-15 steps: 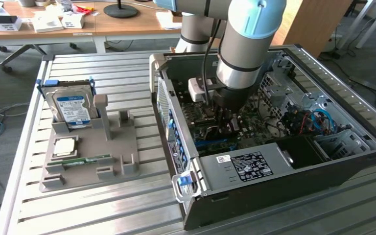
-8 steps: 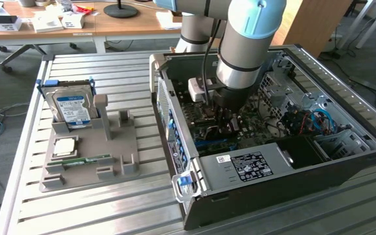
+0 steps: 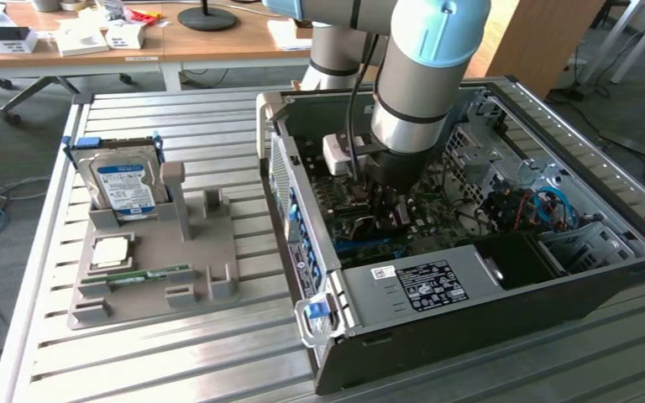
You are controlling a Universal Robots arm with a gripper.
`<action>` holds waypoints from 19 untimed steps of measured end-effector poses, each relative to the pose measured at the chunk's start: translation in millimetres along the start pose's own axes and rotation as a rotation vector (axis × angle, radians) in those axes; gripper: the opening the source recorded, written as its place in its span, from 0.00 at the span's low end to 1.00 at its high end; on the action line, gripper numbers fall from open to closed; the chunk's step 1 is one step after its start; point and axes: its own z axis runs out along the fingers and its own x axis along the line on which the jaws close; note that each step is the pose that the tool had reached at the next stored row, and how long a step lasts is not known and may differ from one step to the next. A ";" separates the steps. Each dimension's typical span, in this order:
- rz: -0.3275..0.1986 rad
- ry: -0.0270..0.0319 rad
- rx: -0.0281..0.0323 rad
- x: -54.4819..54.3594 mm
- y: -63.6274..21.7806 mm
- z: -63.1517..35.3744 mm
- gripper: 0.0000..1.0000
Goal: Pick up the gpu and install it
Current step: 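Insert the gpu into the slot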
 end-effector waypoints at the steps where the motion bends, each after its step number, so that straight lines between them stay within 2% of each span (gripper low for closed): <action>1: 0.000 0.0000 0.0000 0.0 0.0 0.0 0.26; 19: 0.000 -0.0001 0.0000 0.1 0.0 0.9 0.26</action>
